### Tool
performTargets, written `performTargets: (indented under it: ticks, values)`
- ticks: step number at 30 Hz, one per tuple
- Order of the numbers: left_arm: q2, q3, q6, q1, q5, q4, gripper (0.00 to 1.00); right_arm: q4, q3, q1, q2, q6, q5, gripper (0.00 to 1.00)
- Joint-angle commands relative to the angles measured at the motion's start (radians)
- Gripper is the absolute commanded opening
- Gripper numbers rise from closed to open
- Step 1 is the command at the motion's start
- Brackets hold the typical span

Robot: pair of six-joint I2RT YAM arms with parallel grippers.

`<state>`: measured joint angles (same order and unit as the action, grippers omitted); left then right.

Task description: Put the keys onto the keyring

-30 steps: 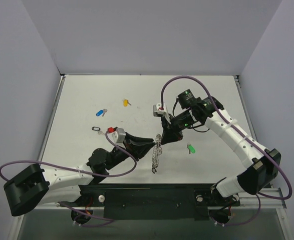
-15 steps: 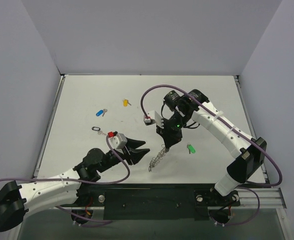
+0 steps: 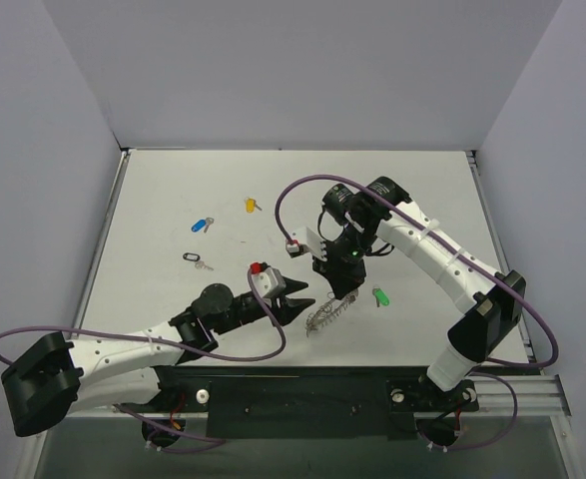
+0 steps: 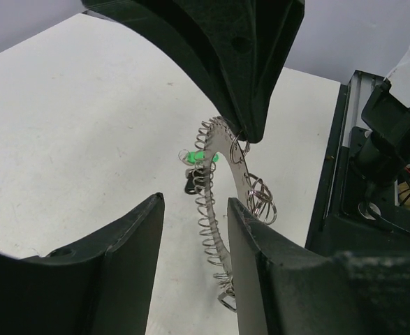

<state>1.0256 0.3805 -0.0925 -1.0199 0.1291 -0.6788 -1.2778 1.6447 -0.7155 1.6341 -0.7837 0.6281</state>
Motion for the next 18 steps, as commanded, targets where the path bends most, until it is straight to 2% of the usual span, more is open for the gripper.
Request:
performTargets:
  ticks: [1,9,18]
  values:
    - [0.054,0.061,0.025,-0.011,0.052,-0.148,0.50,-0.066,0.037,-0.009,0.016,-0.014,0.002,0.00]
    - [0.143,0.087,-0.027,-0.023,0.104,-0.257,0.39,-0.066,0.035,-0.010,0.020,-0.020,0.016,0.00]
    - [0.192,0.103,-0.047,-0.036,0.125,-0.294,0.36,-0.064,0.036,-0.016,0.018,-0.026,0.024,0.00]
